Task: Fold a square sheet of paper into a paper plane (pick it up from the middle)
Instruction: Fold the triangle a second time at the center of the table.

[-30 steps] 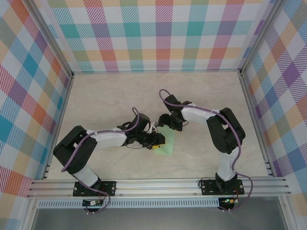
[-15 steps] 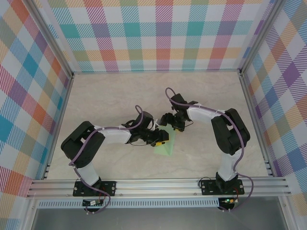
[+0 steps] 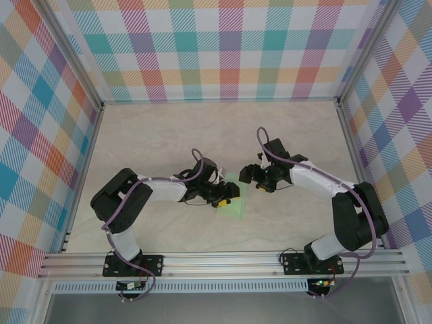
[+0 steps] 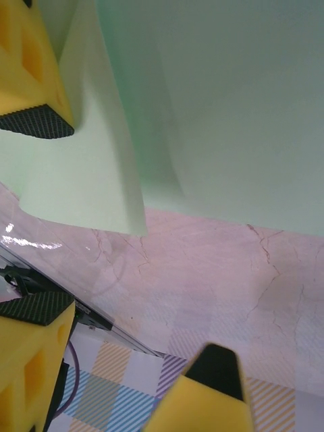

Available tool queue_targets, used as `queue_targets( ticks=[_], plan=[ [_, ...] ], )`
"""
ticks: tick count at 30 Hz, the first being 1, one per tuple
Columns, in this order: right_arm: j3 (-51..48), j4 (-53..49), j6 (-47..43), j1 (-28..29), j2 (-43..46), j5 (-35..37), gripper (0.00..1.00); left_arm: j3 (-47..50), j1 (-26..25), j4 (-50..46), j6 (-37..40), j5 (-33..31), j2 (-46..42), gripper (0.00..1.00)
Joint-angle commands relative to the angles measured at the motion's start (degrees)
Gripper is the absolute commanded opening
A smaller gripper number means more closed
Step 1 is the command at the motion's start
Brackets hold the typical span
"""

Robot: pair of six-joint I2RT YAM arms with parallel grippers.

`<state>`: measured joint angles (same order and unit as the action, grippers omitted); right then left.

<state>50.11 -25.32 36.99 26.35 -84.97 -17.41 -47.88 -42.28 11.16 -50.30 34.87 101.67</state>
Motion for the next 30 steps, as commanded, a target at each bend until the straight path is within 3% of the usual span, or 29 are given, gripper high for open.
queue_targets(
  ticks=[1,5,10,22,30],
  plan=[
    [-2.97,2.44,-0.64,0.02,2.27,-4.46,0.69,-1.19,-0.13,1.16,-0.01,-0.85,0.54,0.57],
    [-5.15,5.57,-0.52,0.02,1.9,-9.16,0.55,-1.13,-0.14,0.41,0.18,-1.16,0.22,0.46],
    [-5.43,7.55,-0.87,0.02,-0.89,-12.3,0.41,-1.03,-0.08,-0.33,0.47,-1.34,0.14,0.41],
    [-3.98,8.59,-2.19,0.11,-6.65,-13.81,0.35,-1.25,-0.05,-1.44,0.71,-1.45,0.08,0.39],
    [-3.76,10.04,-2.32,0.04,-8.99,-14.92,0.23,-1.31,-0.06,-1.97,0.98,-1.12,-0.2,0.38]
  ],
)
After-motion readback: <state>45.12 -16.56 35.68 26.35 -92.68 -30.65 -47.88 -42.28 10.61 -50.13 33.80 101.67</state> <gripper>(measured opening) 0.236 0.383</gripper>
